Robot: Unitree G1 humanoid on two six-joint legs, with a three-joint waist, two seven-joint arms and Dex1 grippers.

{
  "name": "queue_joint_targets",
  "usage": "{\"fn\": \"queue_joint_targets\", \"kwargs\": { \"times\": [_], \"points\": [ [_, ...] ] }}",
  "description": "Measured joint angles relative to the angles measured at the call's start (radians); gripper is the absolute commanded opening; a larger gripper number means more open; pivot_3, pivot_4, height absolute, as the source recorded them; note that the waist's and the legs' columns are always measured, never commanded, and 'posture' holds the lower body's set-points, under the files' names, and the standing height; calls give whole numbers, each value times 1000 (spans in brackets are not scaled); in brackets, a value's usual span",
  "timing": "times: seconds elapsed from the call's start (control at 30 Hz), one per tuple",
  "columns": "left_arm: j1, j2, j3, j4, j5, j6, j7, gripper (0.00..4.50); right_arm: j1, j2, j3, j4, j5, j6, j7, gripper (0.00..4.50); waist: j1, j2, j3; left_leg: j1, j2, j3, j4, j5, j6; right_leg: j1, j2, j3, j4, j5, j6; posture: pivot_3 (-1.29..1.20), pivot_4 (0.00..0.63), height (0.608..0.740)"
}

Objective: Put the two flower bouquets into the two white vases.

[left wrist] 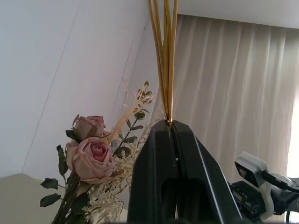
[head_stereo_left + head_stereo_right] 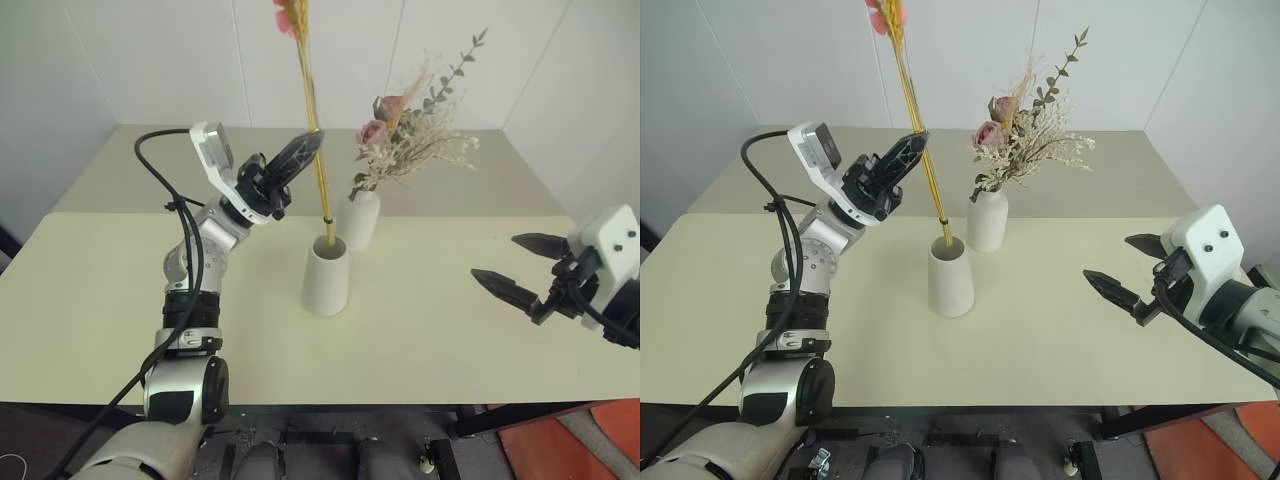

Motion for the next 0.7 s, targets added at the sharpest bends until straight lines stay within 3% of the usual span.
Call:
{"fn": "queue_joint_targets", "kwargs": {
  "times": [0.1, 0.3, 0.53, 0.57, 0.7],
  "points": [
    [22, 1, -17, 0, 21, -24, -39, 18, -2, -1, 1, 2, -5, 0, -10, 4500, 0, 0, 0, 0, 0, 0, 0, 0, 0, 0, 0, 0, 0, 0, 0, 0, 150, 740],
    [53, 27, -55, -4, 61, -63, -124, 1956, -3, -9, 2, 2, 32, 2, 17, 4500, 1, 0, 0, 0, 0, 0, 0, 0, 0, 0, 0, 0, 0, 0, 0, 0, 150, 740],
    [85, 60, -104, -13, 123, -83, -154, 4266, 27, -9, -54, 6, 196, 25, 124, 4500, 1, 0, 0, 0, 0, 0, 0, 0, 0, 0, 0, 0, 0, 0, 0, 0, 150, 740],
    [90, 72, -113, -20, 135, -85, -154, 4477, 34, -9, -54, 5, 203, 25, 129, 4500, 1, 0, 0, 0, 0, 0, 0, 0, 0, 0, 0, 0, 0, 0, 0, 0, 150, 740],
    [102, 126, -119, -77, 130, -41, -152, 4477, 37, -15, -53, 9, 201, 24, 120, 4500, -2, 0, 0, 1, 0, 0, 0, 0, 0, 0, 0, 0, 0, 0, 0, 0, 150, 740]
  ]
}}
